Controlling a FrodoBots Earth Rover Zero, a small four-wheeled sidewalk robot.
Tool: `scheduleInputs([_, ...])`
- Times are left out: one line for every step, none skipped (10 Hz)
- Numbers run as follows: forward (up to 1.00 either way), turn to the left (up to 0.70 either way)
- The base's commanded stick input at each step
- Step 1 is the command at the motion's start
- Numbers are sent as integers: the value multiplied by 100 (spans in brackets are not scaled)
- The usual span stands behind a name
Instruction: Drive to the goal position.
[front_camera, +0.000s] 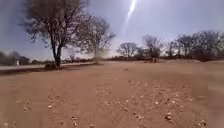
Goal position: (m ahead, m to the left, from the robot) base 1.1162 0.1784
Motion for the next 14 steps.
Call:
scheduleInputs([100, 0])
scheduleInputs([100, 0])
scheduleInputs([100, 0])
scheduleInputs([100, 0])
scheduleInputs([100, 0])
scheduleInputs([100, 0])
scheduleInputs([100, 0])
scheduleInputs([100, 0])
scheduleInputs([100, 0])
scheduleInputs([100, 0])
scheduleInputs([100, 0])
scheduleInputs([100, 0])
scheduleInputs([100, 0])
scheduleInputs([100, 0])
